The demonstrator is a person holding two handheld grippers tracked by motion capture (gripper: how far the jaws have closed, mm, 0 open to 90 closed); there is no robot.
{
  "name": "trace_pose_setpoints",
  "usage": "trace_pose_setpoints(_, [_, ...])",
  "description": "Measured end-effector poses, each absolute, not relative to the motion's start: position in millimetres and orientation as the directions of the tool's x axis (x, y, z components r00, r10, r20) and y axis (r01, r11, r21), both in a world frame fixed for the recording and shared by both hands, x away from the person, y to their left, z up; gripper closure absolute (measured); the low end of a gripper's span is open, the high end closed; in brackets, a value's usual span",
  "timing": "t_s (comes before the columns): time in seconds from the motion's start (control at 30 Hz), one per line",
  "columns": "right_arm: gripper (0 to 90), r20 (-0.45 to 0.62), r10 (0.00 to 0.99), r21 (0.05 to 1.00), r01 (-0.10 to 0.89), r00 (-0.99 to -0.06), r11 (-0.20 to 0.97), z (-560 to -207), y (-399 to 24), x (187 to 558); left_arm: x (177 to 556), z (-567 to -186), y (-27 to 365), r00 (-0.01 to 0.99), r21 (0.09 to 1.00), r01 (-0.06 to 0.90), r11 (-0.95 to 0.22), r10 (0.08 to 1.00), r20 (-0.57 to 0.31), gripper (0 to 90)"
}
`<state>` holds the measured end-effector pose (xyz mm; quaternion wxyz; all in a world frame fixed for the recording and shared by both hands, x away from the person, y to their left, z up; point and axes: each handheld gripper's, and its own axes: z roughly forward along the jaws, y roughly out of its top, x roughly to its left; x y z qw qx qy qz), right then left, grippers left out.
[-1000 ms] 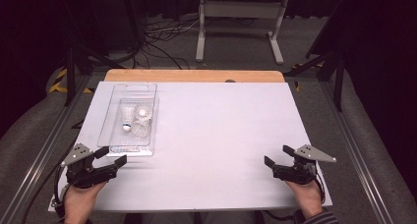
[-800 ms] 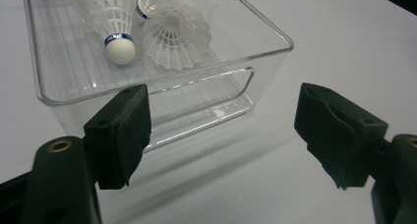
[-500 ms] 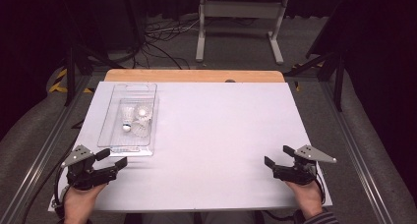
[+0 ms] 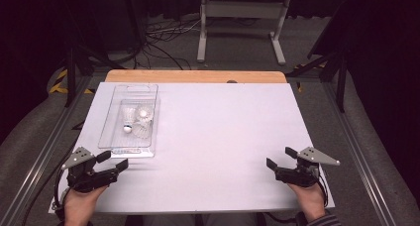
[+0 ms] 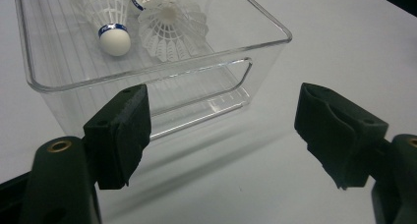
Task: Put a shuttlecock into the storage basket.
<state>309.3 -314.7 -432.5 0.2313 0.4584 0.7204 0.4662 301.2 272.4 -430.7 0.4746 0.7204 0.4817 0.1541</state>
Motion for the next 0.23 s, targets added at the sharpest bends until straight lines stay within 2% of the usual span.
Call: trace_pose_setpoints(0.23, [13.3,0.098,0.876,0.884,0.445,-0.472,0.141,-432.4,-314.7,309.4,301.6,-430.4,272.5,0.491,0.831,0.550,-0.086,0.838,-0.238,22.7])
